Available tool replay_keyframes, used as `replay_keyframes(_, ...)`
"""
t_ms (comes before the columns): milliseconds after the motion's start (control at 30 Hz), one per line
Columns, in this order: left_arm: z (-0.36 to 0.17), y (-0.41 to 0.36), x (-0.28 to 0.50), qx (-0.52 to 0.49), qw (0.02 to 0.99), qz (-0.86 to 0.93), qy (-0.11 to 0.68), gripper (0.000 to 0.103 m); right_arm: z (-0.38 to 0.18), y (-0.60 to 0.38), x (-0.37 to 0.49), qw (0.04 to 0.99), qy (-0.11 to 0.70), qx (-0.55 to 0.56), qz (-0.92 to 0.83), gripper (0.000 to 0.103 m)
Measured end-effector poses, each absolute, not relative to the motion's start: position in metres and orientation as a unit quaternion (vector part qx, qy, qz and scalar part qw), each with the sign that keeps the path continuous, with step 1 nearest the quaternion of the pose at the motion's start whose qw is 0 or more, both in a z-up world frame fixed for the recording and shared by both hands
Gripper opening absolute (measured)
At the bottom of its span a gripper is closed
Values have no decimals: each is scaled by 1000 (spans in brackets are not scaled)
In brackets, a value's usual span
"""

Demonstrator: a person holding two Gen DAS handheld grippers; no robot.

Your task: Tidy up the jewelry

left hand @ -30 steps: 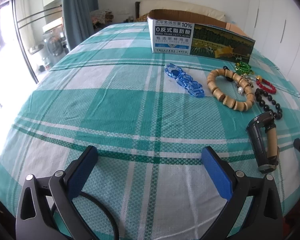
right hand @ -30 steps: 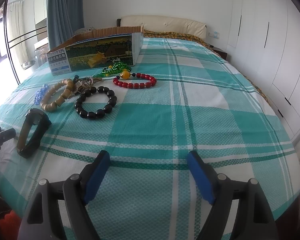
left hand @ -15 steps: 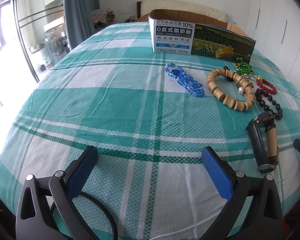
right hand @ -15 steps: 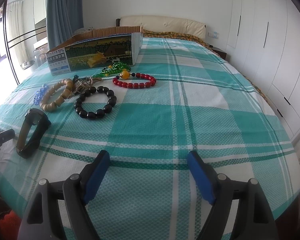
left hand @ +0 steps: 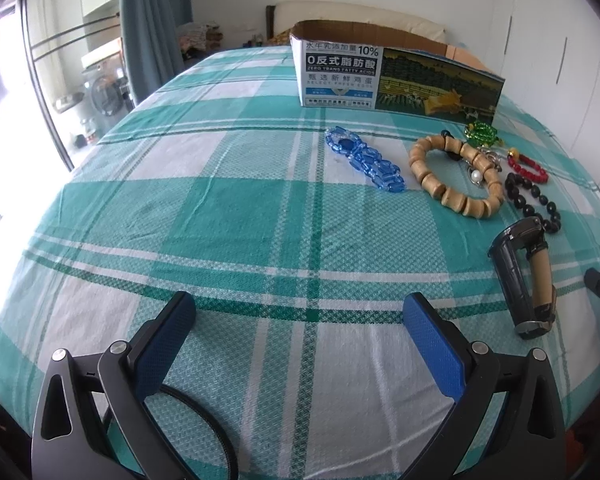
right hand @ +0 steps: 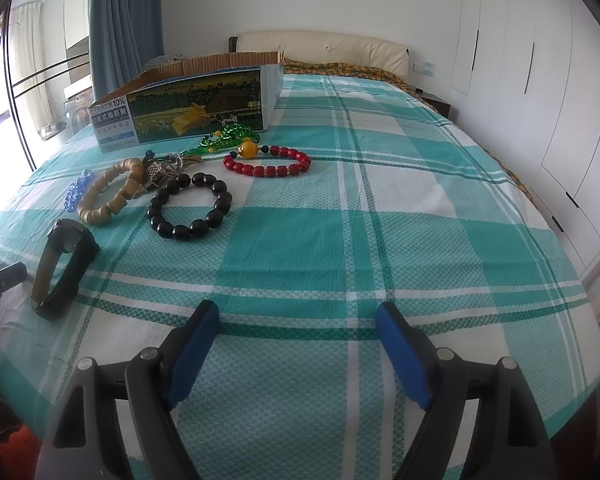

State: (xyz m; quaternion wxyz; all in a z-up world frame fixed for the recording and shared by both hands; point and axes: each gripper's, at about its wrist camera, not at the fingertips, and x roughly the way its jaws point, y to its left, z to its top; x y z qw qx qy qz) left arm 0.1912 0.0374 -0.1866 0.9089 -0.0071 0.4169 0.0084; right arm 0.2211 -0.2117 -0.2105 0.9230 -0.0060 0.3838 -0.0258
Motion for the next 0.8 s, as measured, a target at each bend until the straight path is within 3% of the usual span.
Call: replay_keyframes(800,-188,38,192,-7,907,6,421,103,-210,-212,222,923,384,-6,-26,83)
